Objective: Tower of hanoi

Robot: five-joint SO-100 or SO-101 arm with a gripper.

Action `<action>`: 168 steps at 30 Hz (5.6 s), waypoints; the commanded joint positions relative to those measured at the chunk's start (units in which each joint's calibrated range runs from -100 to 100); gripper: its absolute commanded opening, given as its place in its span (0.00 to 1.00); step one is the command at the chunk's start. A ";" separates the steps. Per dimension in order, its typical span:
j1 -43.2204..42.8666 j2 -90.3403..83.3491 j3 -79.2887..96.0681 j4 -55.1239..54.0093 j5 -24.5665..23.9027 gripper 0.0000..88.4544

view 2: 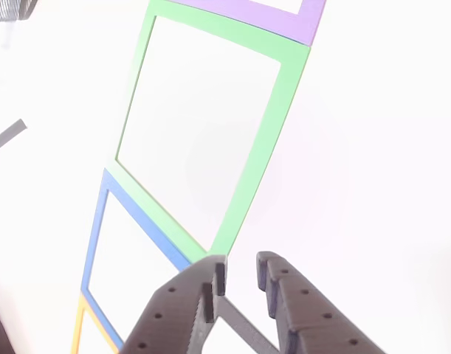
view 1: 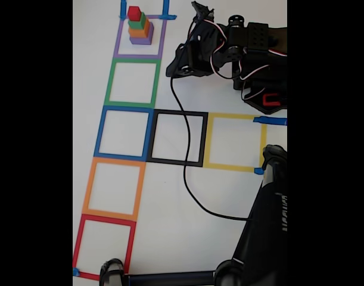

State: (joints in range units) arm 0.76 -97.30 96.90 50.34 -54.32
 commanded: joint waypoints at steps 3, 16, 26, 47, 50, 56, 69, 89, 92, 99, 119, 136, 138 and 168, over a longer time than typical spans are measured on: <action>4.13 15.06 -20.63 -0.79 33.44 0.00; 19.18 32.91 -57.36 4.07 133.01 0.00; 25.41 37.10 -55.72 0.91 151.44 0.01; 37.49 40.82 -28.08 -49.13 154.32 0.27; 40.08 43.08 -28.54 -49.86 154.32 0.31; 42.19 52.93 -31.08 -53.50 154.32 0.34; 37.78 69.16 -30.63 -69.29 154.32 0.38; 40.75 80.46 -23.17 -86.86 154.32 0.38; 39.89 83.05 -23.17 -89.45 154.32 0.38; 38.45 89.26 -24.63 -94.80 154.32 0.37; 35.58 96.05 -28.99 -96.74 154.32 0.35; 33.95 96.37 -28.26 -96.90 154.32 0.20; 33.85 96.37 -28.26 -96.90 154.32 0.17; 32.70 94.59 -26.54 -96.66 154.32 0.01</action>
State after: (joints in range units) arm 34.23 0.21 70.08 -45.83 99.28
